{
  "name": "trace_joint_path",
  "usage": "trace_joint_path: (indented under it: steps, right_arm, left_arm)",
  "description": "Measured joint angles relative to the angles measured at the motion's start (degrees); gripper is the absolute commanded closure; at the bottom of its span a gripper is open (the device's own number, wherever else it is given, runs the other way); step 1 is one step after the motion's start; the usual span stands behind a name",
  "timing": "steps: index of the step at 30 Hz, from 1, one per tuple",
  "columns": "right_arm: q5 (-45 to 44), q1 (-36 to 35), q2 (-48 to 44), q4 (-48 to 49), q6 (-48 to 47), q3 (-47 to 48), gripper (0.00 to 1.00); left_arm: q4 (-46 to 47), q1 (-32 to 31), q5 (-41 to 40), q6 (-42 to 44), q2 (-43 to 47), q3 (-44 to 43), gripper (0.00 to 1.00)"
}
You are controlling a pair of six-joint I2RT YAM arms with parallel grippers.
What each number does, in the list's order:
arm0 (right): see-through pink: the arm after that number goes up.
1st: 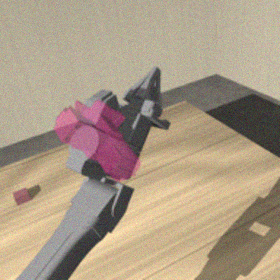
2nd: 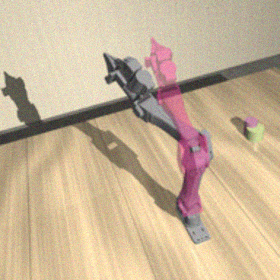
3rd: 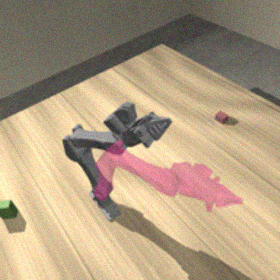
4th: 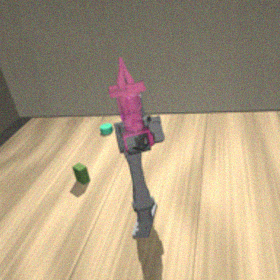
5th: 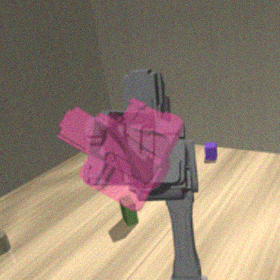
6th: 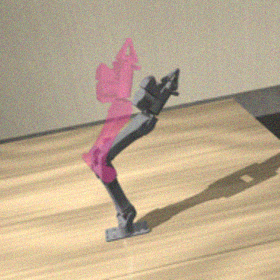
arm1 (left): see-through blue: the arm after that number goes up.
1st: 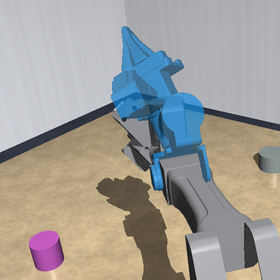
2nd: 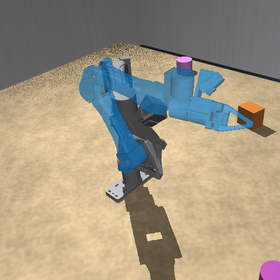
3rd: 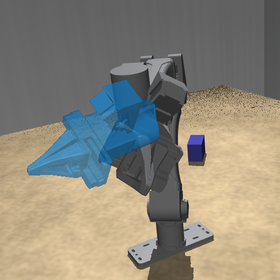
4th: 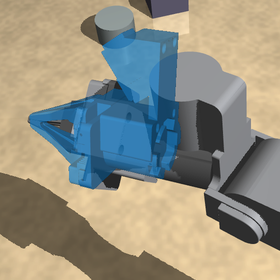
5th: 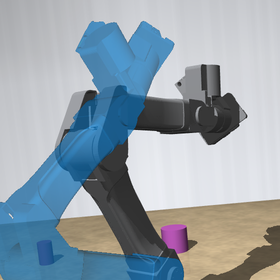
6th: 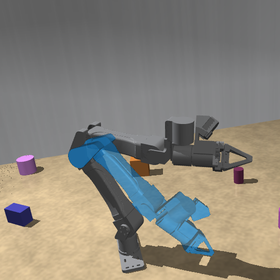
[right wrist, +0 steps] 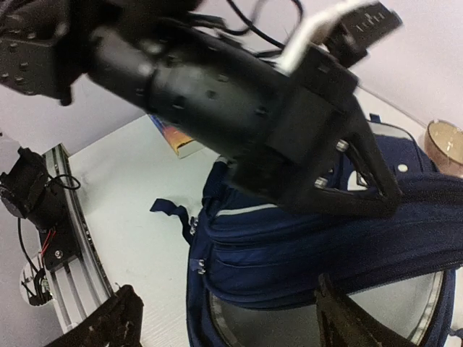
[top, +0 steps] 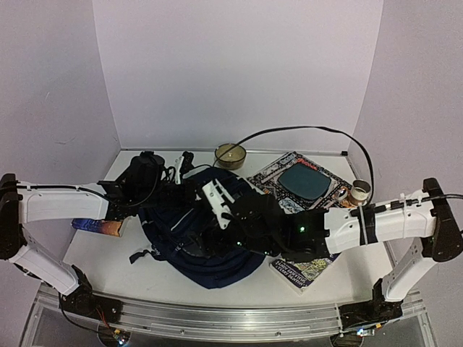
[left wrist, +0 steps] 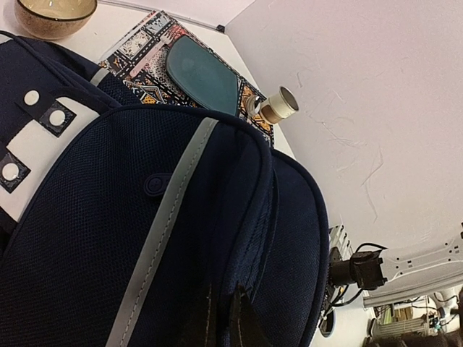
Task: Pack the student bag
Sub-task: Unzip the second largest pocket of the student bag, then pass from the left arm to the right
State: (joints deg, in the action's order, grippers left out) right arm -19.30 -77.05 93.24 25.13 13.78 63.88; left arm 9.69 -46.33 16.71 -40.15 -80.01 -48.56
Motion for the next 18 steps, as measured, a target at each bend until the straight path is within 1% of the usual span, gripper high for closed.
trace_joint_path:
  steps: [4, 7, 9, 11, 12, 15, 17, 18]
  right_arm:
    - [4.18, 4.96, -0.38, -0.78, 8.22, -2.99, 0.14]
    - [6.45, 7.11, -0.26, -1.28, 13.95, -4.35, 0.15]
    - [7.78, 7.63, -0.10, -1.01, 16.98, -4.53, 0.17]
    - [9.43, 8.01, 0.25, 0.06, 19.55, -4.60, 0.22]
    - [10.13, 8.17, 0.56, 0.68, 20.27, -4.60, 0.29]
    - [12.43, 8.91, 2.08, 2.30, 22.52, -4.35, 0.53]
    - [13.43, 9.53, 3.58, 3.14, 23.40, -3.91, 0.67]
    - [13.94, 9.90, 4.23, 3.48, 24.07, -3.74, 0.72]
  left_arm:
    - [0.09, 0.00, 0.05, 0.95, -0.32, -0.10, 1.00]
    - [0.47, 0.00, 0.22, 1.25, -1.09, -0.22, 1.00]
    - [0.42, 0.00, 0.25, 1.36, -1.56, -0.50, 1.00]
    - [0.44, 0.00, 0.52, 1.39, -2.20, -1.13, 1.00]
    - [0.43, 0.00, 0.66, 1.40, -2.49, -1.44, 1.00]
    - [0.55, 0.04, 1.20, 1.50, -3.53, -2.13, 1.00]
    - [0.71, 0.04, 1.38, 1.71, -3.80, -2.23, 0.95]
    - [0.75, 0.04, 1.41, 1.92, -3.82, -2.23, 0.91]
